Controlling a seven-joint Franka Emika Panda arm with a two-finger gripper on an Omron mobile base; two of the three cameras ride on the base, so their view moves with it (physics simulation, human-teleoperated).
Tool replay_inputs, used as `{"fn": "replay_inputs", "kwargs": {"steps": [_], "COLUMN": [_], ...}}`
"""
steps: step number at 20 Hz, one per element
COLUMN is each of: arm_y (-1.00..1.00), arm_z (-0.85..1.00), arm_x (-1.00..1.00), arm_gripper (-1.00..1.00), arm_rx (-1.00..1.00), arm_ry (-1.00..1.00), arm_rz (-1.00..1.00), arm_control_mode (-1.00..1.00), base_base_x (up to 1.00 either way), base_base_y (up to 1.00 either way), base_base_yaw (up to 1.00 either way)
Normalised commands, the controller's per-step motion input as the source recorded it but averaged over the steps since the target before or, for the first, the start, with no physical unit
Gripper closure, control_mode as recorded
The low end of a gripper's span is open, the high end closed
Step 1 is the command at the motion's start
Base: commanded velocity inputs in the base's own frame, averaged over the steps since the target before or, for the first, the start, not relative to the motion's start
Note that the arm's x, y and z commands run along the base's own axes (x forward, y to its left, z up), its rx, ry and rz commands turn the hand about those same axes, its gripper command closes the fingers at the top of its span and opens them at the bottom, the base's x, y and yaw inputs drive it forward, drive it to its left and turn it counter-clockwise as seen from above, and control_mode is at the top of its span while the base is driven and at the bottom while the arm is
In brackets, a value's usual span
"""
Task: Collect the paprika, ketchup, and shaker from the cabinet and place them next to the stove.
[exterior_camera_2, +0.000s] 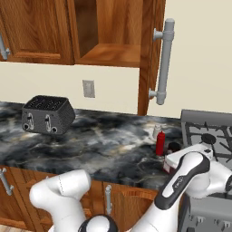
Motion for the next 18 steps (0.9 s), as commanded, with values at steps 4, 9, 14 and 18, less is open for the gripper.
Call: {"fn": "replay_inputs", "kwargs": {"steps": [4,9,14,18], "arm_y": [-0.04,0.12,0.77,0.94], "arm_z": [0.6,0.46,0.16,0.06], "arm_x": [-0.44,-0.71,-0.85,-0.7], "arm_gripper": [-1.0,-1.0,-1.0,-1.0], "arm_rx": [-0.01,-0.01,-0.08,-0.11], "arm_ry": [-0.03,-0.04,0.0,0.0], "arm_rz": [0.0,0.0,0.0,0.0], "arm_control_mode": [-1.0,-1.0,-1.0,-1.0], "base_base_x": [0.0,0.0,0.0,0.0], "base_base_y": [0.0,0.0,0.0,0.0], "base_base_yaw": [0.0,0.0,0.0,0.0]}}
